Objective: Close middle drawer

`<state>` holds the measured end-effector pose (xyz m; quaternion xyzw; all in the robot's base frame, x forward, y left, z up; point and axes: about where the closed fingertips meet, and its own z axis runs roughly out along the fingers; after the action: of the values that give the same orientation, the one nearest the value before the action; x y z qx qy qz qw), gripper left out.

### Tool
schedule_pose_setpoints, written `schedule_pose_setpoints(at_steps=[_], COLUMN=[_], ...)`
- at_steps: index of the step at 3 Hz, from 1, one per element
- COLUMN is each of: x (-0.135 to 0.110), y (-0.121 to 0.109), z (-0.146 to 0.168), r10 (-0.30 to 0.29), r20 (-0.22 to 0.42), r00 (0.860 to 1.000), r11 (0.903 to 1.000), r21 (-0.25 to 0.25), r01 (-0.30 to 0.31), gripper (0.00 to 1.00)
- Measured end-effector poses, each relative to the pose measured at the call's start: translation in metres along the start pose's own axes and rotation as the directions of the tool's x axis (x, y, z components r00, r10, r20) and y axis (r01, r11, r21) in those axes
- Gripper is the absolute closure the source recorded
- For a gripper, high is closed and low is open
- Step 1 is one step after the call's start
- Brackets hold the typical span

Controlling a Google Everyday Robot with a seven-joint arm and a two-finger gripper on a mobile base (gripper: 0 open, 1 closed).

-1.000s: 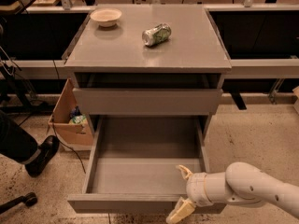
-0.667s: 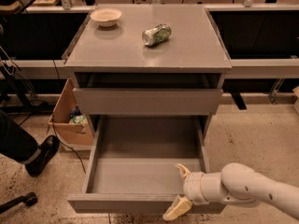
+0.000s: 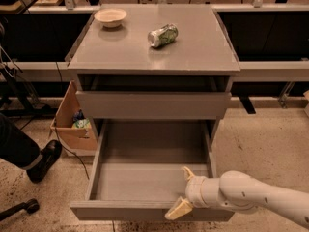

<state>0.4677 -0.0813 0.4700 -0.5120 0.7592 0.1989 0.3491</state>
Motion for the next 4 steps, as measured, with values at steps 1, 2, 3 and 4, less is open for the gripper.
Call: schedule_pose_setpoints(at_steps=[1,2,3,4], x=[0.008,0.009,0.000,-0.002], y=[-0.004,-0.013,-0.028,-0.028], z=[0.017,0.036,0.050,0.047], r10=[-0.025,-0.058,-0.090,-0.090], r20=[-0.001,0.011,0.029,0.029], r00=[1.000,0.998,0.995,0.995], r11=[0.9990,0.9968,0.9934,0.9934], r21=[0.036,0.056,0.074,0.073], r01=[0.025,0.057,0.088,0.088], gripper=[0.00,0.00,0.13,0.36])
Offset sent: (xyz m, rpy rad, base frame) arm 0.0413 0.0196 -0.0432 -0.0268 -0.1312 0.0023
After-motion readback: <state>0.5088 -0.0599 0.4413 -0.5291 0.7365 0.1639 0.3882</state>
